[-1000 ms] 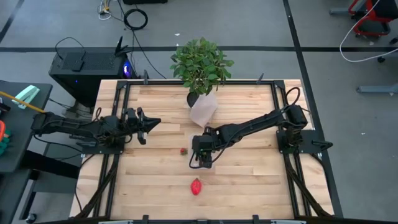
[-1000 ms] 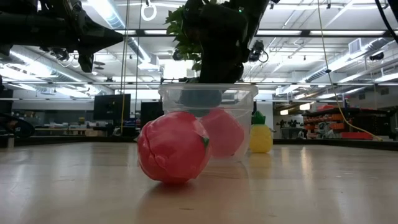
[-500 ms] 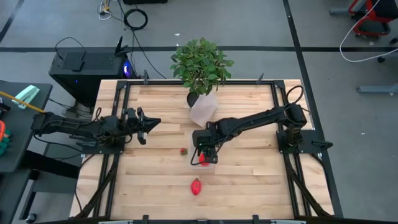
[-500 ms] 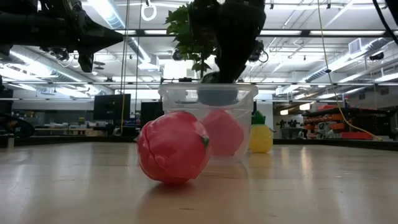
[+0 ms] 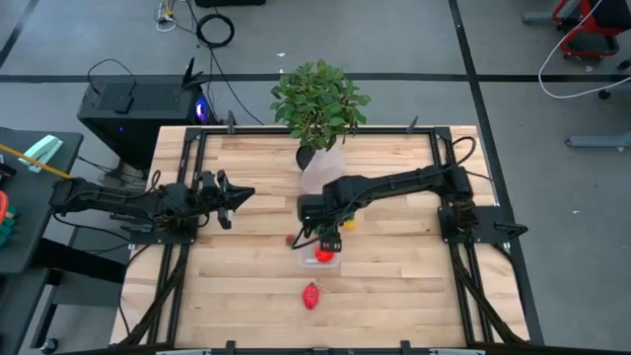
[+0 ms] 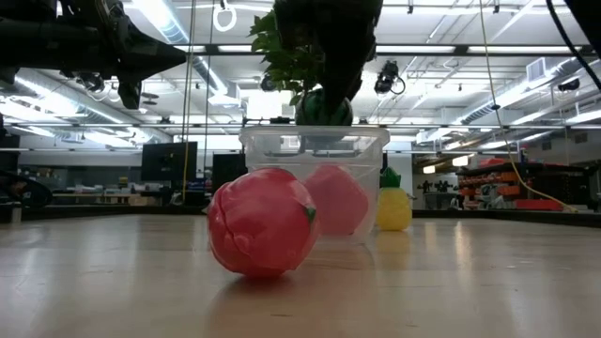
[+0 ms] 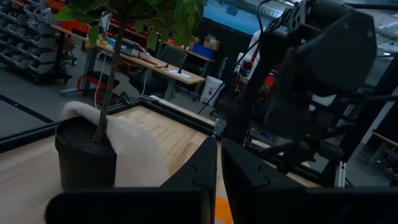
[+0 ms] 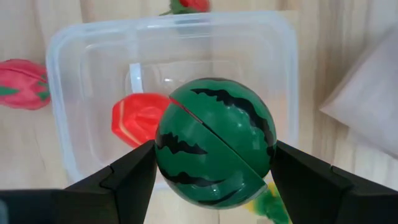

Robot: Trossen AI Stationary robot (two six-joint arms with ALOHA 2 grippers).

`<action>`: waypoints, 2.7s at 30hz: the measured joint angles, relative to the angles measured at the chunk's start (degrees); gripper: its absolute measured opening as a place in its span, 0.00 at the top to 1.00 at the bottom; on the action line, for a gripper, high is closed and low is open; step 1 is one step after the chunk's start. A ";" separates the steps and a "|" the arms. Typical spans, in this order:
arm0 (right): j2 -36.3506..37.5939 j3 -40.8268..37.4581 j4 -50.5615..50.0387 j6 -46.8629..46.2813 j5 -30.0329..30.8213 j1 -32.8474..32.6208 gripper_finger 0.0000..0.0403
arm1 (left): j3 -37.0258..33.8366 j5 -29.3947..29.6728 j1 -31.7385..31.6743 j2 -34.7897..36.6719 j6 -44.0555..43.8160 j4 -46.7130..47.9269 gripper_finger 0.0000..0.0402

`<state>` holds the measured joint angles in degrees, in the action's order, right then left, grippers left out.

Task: Pick and placing Produce into tupperware
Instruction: Put the green watermelon into the transparent bin, then put the yellow pineapple into the transparent bin

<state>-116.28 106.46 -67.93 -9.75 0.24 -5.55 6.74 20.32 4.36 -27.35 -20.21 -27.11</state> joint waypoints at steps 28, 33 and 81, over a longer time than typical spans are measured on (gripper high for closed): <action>-10.93 11.43 -4.16 -1.08 0.12 -1.67 0.27 | 0.00 -0.02 -0.02 0.00 -0.04 1.35 0.94; -10.94 11.43 -4.22 -1.21 0.14 -1.65 0.26 | 0.00 -0.02 -0.02 0.00 -0.13 1.33 0.92; 9.24 -4.39 9.63 -9.49 -0.03 -1.76 0.22 | 0.00 -0.02 -0.01 0.00 -0.05 1.27 0.93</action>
<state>-107.04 102.07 -58.29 -19.24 0.21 -7.31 6.74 20.29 4.34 -27.35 -20.25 -25.85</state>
